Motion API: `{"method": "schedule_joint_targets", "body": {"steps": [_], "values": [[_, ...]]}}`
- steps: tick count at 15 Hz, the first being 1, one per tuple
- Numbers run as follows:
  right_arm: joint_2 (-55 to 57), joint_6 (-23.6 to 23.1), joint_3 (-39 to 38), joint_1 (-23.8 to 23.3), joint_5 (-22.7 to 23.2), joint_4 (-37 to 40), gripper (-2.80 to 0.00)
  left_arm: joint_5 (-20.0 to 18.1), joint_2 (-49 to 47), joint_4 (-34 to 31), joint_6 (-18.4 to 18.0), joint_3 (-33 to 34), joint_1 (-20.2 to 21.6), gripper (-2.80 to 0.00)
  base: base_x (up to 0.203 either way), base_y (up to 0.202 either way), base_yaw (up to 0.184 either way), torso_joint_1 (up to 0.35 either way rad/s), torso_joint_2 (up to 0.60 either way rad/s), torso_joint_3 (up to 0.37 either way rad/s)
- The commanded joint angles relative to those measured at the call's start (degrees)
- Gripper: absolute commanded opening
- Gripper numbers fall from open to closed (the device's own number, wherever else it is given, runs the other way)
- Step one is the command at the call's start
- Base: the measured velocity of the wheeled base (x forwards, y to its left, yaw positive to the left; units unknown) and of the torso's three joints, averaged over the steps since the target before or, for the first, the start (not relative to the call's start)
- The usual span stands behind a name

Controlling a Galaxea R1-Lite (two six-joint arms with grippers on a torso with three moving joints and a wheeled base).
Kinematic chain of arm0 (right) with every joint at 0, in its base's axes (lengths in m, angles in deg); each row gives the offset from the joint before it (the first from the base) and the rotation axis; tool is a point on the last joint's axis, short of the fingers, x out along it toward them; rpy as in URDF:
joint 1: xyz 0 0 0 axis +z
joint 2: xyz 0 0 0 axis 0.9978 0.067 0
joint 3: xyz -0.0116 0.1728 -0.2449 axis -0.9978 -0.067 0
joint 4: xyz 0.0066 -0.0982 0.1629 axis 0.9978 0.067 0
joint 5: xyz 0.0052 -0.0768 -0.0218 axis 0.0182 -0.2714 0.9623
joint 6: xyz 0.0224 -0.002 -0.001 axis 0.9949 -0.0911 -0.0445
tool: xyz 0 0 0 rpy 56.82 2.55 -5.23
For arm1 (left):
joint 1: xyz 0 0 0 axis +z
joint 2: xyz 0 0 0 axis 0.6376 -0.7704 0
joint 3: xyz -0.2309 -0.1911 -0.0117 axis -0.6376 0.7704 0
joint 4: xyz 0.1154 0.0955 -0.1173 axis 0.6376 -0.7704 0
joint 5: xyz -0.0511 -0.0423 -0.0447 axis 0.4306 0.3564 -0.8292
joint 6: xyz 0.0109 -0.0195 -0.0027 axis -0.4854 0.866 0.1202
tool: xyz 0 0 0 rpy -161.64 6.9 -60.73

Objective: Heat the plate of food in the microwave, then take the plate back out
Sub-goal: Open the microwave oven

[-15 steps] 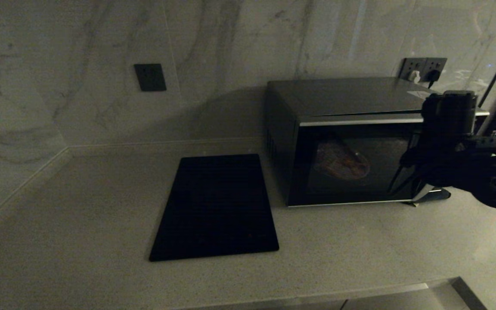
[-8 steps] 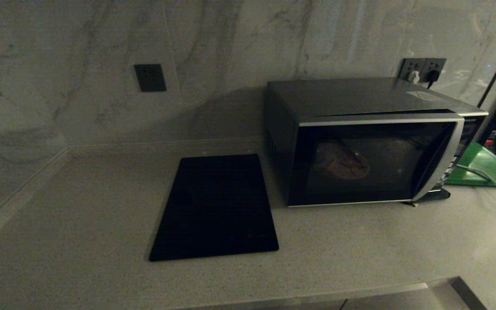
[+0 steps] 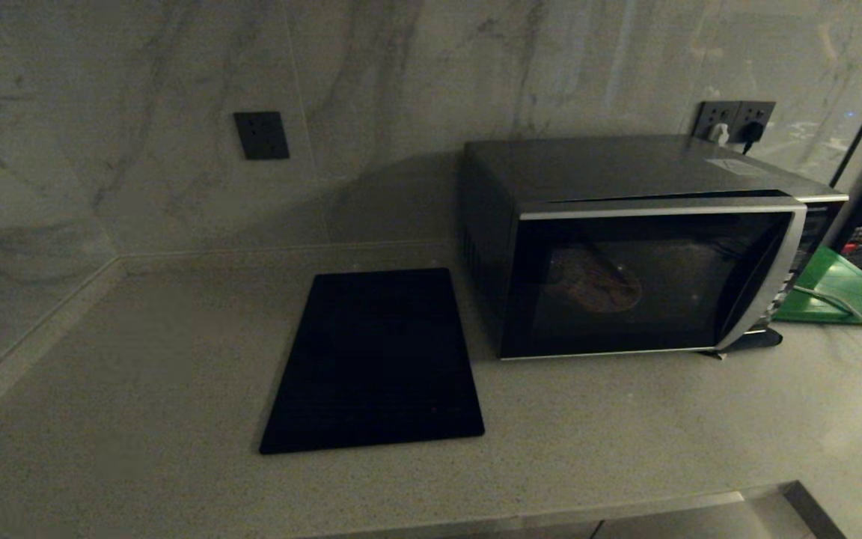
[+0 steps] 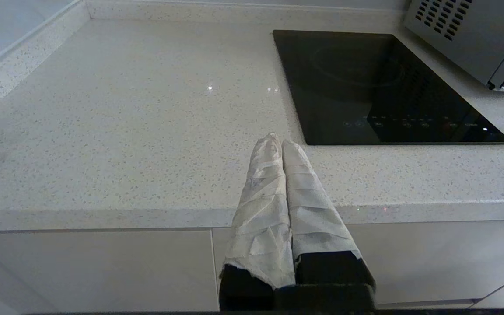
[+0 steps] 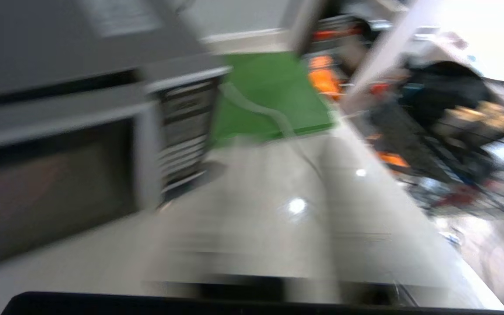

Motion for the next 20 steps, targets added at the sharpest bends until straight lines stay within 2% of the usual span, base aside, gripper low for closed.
{"method": "schedule_joint_targets", "body": {"steps": [1,3,5,7,12,17,20], "values": [[0.8,0.0,6.5,-0.6,6.9,8.5,-2.80,0.0,-0.1,0.0,0.0,0.0,0.0,-2.80,0.000,0.000,0.000,0.000,0.00,0.000],[3.6,2.0,11.8,-0.8,16.6,13.4,-2.80,0.0,-0.1,0.0,0.0,0.0,0.0,-2.80,0.000,0.000,0.000,0.000,0.00,0.000],[6.6,7.0,17.4,-0.8,26.6,17.0,-2.80,0.0,-0.1,0.0,0.0,0.0,0.0,-2.80,0.000,0.000,0.000,0.000,0.00,0.000],[9.8,11.5,21.2,-0.7,30.8,20.5,-2.80,0.0,-0.1,0.0,0.0,0.0,0.0,-2.80,0.000,0.000,0.000,0.000,0.00,0.000],[18.1,22.8,27.2,-0.7,33.8,25.7,-2.80,0.0,-0.1,0.0,0.0,0.0,0.0,-2.80,0.000,0.000,0.000,0.000,0.00,0.000],[21.5,23.2,27.3,-0.6,34.3,24.8,-2.80,0.0,-0.1,0.0,0.0,0.0,0.0,-2.80,0.000,0.000,0.000,0.000,0.00,0.000],[24.3,22.6,27.3,-0.5,29.7,19.0,-2.80,0.0,-0.1,0.0,0.0,0.0,0.0,-2.80,0.000,0.000,0.000,0.000,0.00,0.000]]}}
